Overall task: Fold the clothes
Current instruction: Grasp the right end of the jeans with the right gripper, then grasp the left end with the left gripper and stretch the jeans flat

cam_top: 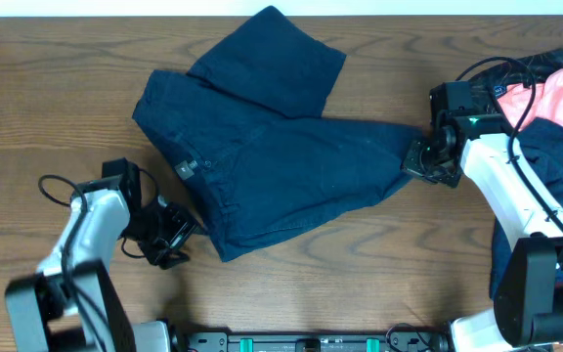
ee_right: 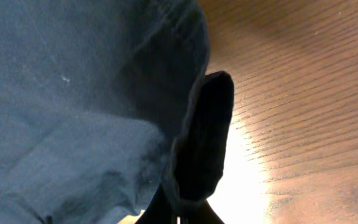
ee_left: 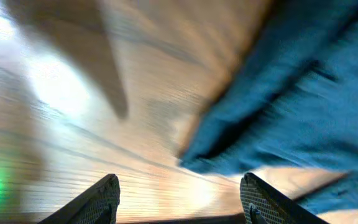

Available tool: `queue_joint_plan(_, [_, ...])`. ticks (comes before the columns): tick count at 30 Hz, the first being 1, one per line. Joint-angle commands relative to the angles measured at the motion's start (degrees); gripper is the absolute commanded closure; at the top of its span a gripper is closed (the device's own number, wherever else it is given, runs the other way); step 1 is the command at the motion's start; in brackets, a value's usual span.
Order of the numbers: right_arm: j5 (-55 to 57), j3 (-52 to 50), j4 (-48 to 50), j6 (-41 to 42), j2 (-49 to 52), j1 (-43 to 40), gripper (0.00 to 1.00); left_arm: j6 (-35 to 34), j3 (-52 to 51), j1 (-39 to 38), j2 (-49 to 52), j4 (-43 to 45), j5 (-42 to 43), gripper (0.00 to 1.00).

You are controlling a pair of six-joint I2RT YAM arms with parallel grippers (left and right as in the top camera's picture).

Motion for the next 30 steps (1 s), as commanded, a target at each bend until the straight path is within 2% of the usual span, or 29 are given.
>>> queue_joint_plan(1, [0.7,0.48,-0.28,-1.44,-0.07,1.29,0.99,-4.09,0.24,-2.34,-6.01,0.22,2.43,0.37])
queue_joint_plan(5, [0.72,0.48,-0.7,-1.42,-0.07,1.77,0.99,-14.19,-2.14,-7.63,-13.64,2.86,-3.72,0.37])
queue_joint_plan(8, [0.72,0.48,-1.07,-1.49,-0.07,1.75,0.99,-26.75,-4.28,-12.57,-18.21,4.63,-9.11,0.37])
queue_joint_plan(9, [0.72,0.48,-1.2,-1.49,-0.07,1.77,0.99,-32.83,-5.2,-14.45,-19.45,5.42,-11.3,0.31])
queue_joint_plan(10, [0.74,0.48,-1.38,-1.51,-0.07,1.77,0.99,-39.19,-6.19,-16.44,-20.39,5.92,-13.07,0.2])
queue_joint_plan(11, [0.74,0.48,-1.53,-1.51,-0.07,1.75,0.99,-44.48,-7.04,-18.1,-20.83,6.43,-14.1,0.17])
queue_joint_plan(12, [0.74,0.48,-1.62,-1.51,-0.07,1.75,0.99,-49.55,-8.02,-20.02,-21.03,7.41,-14.99,0.16])
queue_joint_plan(15, [0.76,0.48,-1.9,-1.53,-0.07,1.66,0.99,-57.48,-10.91,-25.05,-20.55,11.39,-18.82,0.16])
queue_joint_plan(17, [0.76,0.48,-2.25,-1.53,-0.07,1.55,0.99,-60.87,-12.22,-27.23,-19.76,13.81,-20.96,0.16])
queue_joint_plan(21, [0.76,0.48,-2.47,-1.55,-0.07,1.53,0.99,-61.48,-13.53,-30.12,-16.96,20.57,-21.29,0.16])
queue_joint_plan(27, [0.76,0.48,-2.75,-1.53,-0.07,1.53,0.99,-64.22,-13.57,-32.5,-10.64,21.94,-21.24,0.18])
queue_joint_plan(29, [0.76,0.48,-2.84,-1.53,-0.07,1.53,0.99,-64.22,-13.57,-33.0,-8.79,22.73,-21.22,0.25])
queue_joint_plan(30, [0.76,0.48,-2.86,-1.53,-0.07,1.53,0.99,-64.22,-13.57,-33.2,-8.13,22.8,-21.22,0.36])
